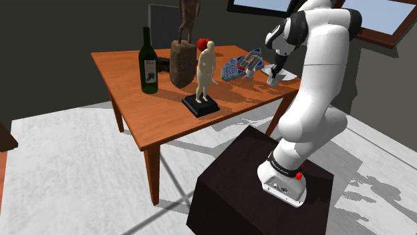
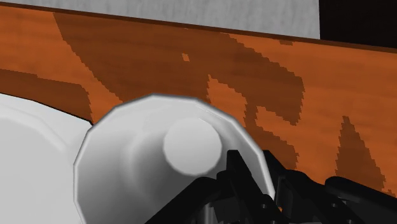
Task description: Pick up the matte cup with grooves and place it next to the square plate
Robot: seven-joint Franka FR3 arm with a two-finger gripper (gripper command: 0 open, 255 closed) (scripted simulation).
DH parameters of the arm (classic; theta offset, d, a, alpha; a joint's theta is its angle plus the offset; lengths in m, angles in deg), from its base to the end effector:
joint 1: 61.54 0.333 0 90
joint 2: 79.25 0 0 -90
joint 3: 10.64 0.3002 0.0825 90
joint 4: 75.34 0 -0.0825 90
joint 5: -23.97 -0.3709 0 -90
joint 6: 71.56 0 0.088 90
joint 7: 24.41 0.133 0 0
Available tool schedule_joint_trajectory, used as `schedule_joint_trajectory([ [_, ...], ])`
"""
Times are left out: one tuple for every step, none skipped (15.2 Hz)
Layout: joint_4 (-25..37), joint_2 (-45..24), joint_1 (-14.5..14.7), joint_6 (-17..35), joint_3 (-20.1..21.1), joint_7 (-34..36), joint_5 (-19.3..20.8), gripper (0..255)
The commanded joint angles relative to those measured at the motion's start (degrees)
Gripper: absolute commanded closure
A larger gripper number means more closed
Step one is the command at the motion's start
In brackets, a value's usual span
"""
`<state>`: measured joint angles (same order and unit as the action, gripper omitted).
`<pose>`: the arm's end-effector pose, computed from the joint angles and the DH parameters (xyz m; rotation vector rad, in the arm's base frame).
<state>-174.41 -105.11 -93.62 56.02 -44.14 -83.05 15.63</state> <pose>0.3050 -0.5764 0.3359 2.9667 -0.2104 -0.0701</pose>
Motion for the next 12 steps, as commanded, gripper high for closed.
schedule_joint_trajectory([
  [-0.41,0.01,0.03,0.47,0.02,-0.01,-0.04,255],
  [-0.41,0.0,0.03,0.47,0.02,-0.01,-0.04,255],
  [-0.41,0.0,0.03,0.47,0.02,-0.01,-0.04,255],
  [-0.41,0.0,0.03,0.47,0.02,-0.01,-0.04,255],
  [-0.41,0.0,0.03,0.47,0.02,-0.01,-0.04,255],
  [-0.41,0.0,0.03,0.47,0.02,-0.01,-0.04,255],
  [-0.41,0.0,0.03,0.47,0.02,-0.01,-0.04,255],
  [-0.41,0.01,0.03,0.47,0.02,-0.01,-0.04,0],
  [-0.41,0.0,0.03,0.47,0.02,-0.01,-0.04,0],
  [-0.41,0.01,0.03,0.48,0.02,-0.01,-0.04,0],
  [-0.42,0.01,0.03,0.48,0.02,-0.01,-0.04,0],
  [-0.42,0.01,0.03,0.48,0.02,-0.01,-0.04,0],
])
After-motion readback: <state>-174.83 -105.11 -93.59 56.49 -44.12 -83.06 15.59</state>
